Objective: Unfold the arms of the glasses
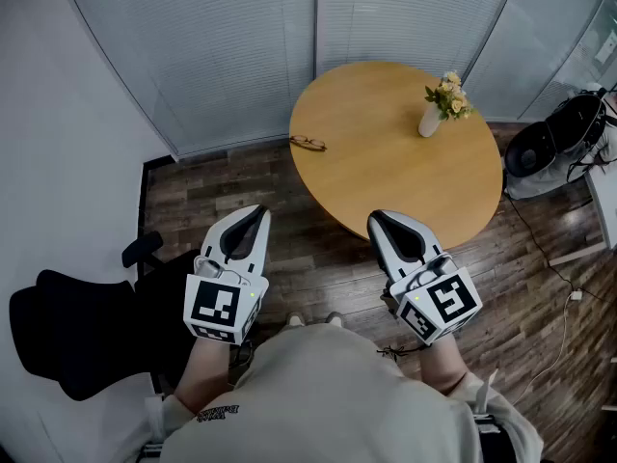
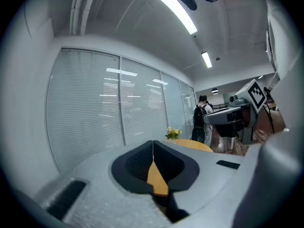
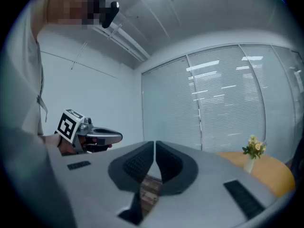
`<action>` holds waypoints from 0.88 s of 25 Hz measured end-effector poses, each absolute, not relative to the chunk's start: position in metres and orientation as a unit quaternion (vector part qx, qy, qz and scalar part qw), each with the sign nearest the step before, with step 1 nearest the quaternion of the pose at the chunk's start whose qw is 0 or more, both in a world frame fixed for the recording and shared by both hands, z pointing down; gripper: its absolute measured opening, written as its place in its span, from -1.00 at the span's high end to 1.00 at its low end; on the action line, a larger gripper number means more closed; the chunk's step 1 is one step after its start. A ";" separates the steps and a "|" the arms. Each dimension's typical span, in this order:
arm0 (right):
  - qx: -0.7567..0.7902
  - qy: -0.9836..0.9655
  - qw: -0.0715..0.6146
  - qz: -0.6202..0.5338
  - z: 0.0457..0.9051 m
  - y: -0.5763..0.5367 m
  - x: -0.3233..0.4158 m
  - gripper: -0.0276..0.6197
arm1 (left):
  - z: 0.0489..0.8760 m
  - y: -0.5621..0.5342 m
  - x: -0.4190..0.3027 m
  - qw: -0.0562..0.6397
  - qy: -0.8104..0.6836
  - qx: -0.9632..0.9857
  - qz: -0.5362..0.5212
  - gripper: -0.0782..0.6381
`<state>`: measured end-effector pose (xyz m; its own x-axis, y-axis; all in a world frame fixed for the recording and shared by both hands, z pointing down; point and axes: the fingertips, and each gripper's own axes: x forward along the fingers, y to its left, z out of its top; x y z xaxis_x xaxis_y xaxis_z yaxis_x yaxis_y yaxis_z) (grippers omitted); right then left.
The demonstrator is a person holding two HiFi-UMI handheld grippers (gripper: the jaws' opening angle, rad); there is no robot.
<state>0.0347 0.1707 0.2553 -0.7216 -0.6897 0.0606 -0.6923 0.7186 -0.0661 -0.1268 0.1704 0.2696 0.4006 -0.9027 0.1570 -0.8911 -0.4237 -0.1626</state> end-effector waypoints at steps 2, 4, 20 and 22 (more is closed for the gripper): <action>0.374 -0.926 0.016 0.042 0.255 0.168 0.039 0.81 | 0.269 0.168 -0.122 0.028 0.536 -0.836 -0.113 0.71; 0.378 -0.925 0.015 0.043 0.256 0.166 0.044 0.81 | 0.269 0.167 -0.118 0.030 0.534 -0.837 -0.116 0.71; 0.399 -0.915 0.026 0.062 0.280 0.157 0.088 0.80 | 0.283 0.161 -0.096 0.033 0.551 -0.821 -0.149 0.71; 0.401 -0.913 0.028 0.067 0.286 0.155 0.101 0.80 | 0.282 0.158 -0.089 0.034 0.556 -0.816 -0.153 0.71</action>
